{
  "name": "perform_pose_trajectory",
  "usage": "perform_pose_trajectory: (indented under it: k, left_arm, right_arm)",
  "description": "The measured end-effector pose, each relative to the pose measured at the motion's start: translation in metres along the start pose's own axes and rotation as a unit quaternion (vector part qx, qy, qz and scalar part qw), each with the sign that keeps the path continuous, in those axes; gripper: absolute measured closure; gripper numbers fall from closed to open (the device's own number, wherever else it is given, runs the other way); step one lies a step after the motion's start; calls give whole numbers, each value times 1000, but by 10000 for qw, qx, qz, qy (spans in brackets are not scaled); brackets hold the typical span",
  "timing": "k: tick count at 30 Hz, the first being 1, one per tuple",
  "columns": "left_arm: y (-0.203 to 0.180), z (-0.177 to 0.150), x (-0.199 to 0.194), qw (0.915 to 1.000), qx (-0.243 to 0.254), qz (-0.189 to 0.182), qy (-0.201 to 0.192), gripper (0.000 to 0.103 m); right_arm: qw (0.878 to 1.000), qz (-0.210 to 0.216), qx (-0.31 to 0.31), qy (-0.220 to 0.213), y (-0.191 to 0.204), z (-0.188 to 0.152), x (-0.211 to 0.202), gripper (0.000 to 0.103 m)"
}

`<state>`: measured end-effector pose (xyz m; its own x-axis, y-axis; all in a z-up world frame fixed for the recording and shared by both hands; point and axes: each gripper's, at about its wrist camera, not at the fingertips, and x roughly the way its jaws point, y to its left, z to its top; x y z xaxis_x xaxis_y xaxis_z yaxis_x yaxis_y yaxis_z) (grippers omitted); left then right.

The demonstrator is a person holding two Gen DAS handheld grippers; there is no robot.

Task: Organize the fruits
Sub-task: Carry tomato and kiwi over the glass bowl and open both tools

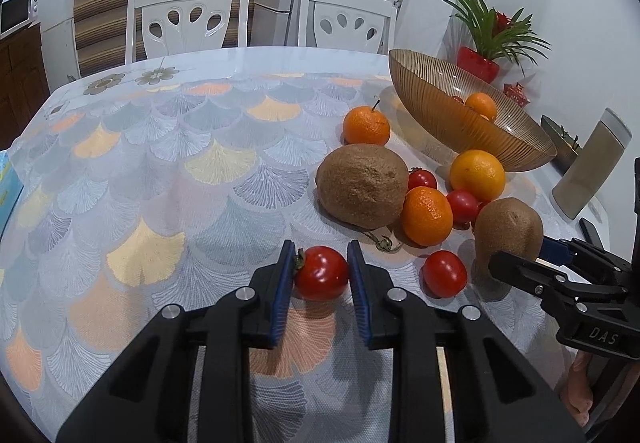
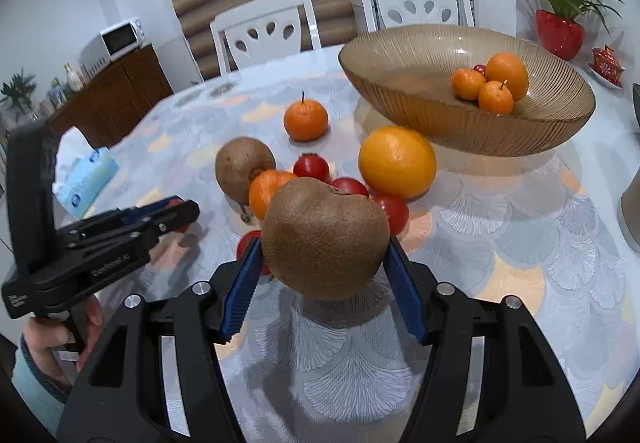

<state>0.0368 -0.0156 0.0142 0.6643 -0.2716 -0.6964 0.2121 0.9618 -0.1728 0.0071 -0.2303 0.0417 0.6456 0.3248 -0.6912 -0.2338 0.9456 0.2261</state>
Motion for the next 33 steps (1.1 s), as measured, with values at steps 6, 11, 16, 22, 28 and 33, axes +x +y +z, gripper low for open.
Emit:
perform_pose_trajectory:
  k: [6,11,16,22,28,33]
  left_arm:
    - [-4,5,-9,10000,42,-62,-51,78]
    - [-36,43,-45,9970,429,-408,-494,78]
    - [-90,88,-50,9900,891,-873,-654,78]
    - [-126,132,13,9870,600,-1481,-189,78]
    - [-143,137,70,9867,457,-1547,218,78]
    - [-150,137,90,9862,443,-1546,380,76]
  right_arm:
    - [9995,69,96,-294,-16,8,-33,40]
    - [9964,-325,313,-724,-47,38,-68,40]
    - [9924,-835,598,-675,-86,74,-61,40]
    - [9919,-1026,680,-319,-110,87,-24,40]
    - [9927,-1081,502,-196,-110,88,-8,40]
    - [9932,-1021,476,-295,-109,90,-12,37]
